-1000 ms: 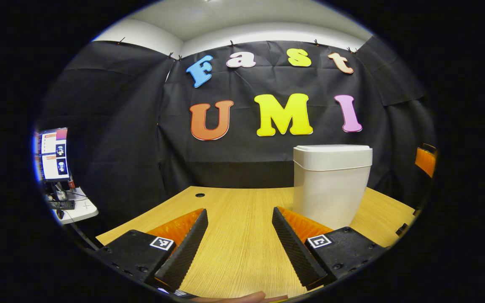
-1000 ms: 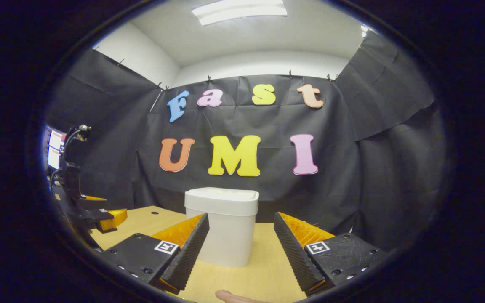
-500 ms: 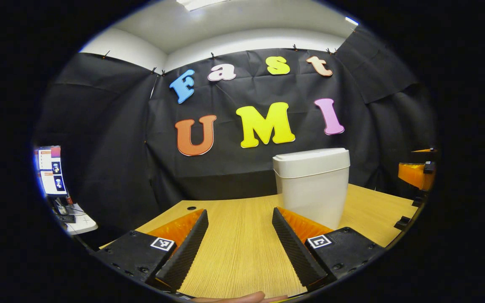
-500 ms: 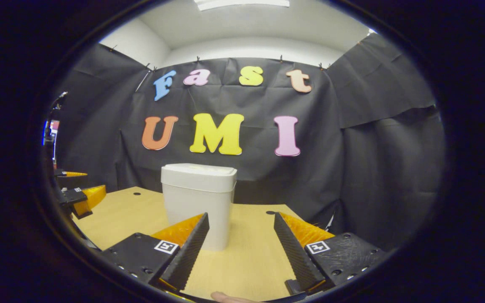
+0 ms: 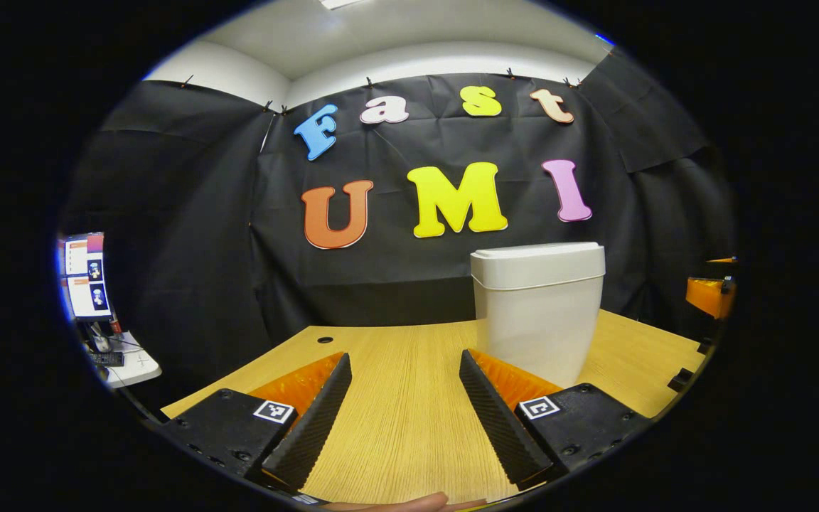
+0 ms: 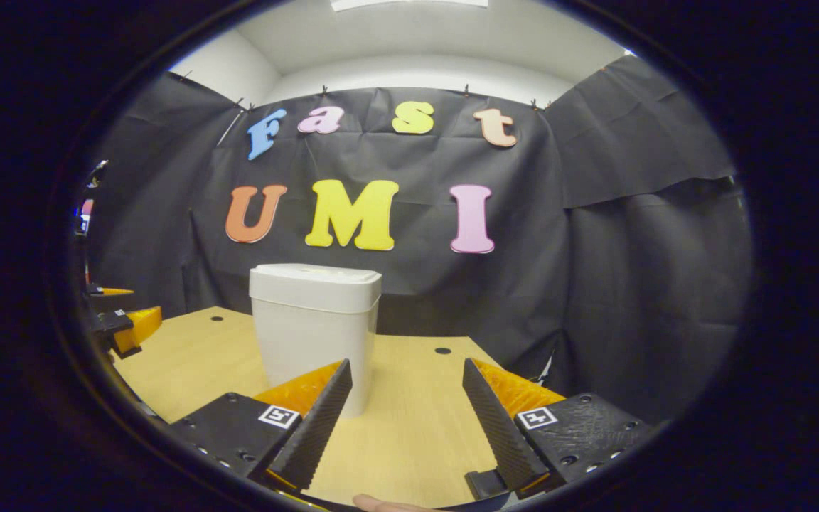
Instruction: Press the lid of the desktop garbage bin to open it, pick up the crumpled paper on the desktop and throw it into the bin, then pick up the pop can on the desktop and drop it into the bin, and finally close the garbage bin lid.
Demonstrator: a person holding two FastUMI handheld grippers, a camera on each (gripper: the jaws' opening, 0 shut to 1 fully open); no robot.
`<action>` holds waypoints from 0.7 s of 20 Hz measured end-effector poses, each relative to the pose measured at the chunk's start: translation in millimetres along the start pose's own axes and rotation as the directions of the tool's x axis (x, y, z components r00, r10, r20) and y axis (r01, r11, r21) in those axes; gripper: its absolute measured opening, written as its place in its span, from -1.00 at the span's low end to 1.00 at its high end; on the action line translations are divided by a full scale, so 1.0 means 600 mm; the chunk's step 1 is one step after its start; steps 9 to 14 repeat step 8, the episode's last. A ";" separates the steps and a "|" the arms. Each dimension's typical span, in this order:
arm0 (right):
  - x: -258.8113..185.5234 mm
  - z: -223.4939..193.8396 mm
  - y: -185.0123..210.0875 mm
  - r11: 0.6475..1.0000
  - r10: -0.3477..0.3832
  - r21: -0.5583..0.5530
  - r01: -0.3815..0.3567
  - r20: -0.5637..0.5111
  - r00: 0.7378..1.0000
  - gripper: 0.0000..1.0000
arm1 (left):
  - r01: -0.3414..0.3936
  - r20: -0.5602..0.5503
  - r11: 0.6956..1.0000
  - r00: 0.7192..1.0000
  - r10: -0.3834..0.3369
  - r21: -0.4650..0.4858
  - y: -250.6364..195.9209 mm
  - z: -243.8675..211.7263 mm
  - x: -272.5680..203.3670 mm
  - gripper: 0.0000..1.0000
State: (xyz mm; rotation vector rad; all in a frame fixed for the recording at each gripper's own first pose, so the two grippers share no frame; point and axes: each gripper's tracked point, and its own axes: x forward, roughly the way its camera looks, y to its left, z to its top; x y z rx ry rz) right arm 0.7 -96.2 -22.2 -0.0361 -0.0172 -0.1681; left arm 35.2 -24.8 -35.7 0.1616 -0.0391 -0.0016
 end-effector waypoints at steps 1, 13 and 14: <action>0.001 -0.001 0.001 1.000 0.000 0.002 0.000 -0.003 1.000 0.90 | -0.006 -0.004 1.000 1.000 0.006 -0.004 0.001 -0.002 0.001 0.97; -0.012 -0.012 0.021 0.998 0.044 -0.046 -0.045 -0.020 0.999 0.90 | 0.015 -0.004 1.000 1.000 -0.015 0.005 -0.013 -0.004 0.005 0.97; -0.012 -0.012 0.021 0.998 0.044 -0.046 -0.045 -0.020 0.999 0.90 | 0.015 -0.004 1.000 1.000 -0.015 0.005 -0.013 -0.004 0.005 0.97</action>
